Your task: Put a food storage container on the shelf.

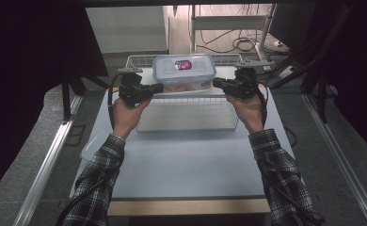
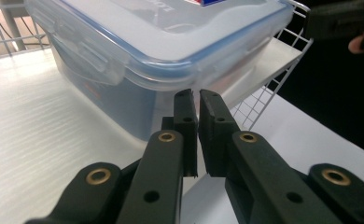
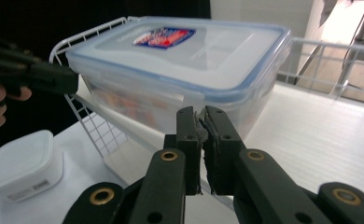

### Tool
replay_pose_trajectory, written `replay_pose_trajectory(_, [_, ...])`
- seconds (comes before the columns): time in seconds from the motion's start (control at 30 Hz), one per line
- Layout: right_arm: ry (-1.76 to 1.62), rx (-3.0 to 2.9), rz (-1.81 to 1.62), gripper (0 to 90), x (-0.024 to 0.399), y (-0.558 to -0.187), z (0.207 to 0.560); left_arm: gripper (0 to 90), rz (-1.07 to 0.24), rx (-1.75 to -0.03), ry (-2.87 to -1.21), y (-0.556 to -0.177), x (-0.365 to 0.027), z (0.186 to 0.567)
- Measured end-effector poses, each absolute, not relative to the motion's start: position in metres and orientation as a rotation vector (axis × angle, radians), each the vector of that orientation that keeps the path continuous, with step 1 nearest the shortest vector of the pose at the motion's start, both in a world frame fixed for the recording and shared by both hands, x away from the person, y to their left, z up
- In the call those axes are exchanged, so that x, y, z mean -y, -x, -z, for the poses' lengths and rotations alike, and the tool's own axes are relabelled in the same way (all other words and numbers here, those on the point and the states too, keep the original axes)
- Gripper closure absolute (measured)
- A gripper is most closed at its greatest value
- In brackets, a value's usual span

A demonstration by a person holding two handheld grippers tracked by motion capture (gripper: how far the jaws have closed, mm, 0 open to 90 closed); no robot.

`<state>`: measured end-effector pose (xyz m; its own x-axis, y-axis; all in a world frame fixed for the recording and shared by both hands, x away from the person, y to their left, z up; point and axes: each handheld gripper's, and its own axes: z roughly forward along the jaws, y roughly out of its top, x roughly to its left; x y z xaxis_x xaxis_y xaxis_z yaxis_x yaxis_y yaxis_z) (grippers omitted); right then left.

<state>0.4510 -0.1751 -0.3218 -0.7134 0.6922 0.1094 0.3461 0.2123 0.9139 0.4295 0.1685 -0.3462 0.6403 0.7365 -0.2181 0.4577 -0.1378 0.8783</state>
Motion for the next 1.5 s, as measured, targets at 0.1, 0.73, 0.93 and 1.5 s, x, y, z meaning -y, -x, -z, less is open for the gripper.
replay_pose_trajectory(0.1, [-0.976, -2.187, -1.496, 84.0, 0.174, -0.453, 0.326, 85.8, -0.338, -0.976, -1.786, -0.433, -0.167, 0.345])
replay_pose_trajectory(0.73, [-0.968, -2.212, -1.533, 67.0, 0.178, -0.440, 0.337, 69.3, -0.336, -0.911, -1.803, -0.412, -0.164, 0.351])
replay_pose_trajectory(0.93, [-0.936, -2.232, -1.535, 56.5, 0.178, -0.426, 0.342, 56.4, -0.337, -0.894, -1.823, -0.396, -0.161, 0.356])
replay_pose_trajectory(1.5, [-0.872, -2.310, -1.476, 28.5, 0.185, -0.389, 0.371, 28.2, -0.351, -0.861, -1.848, -0.355, -0.163, 0.393])
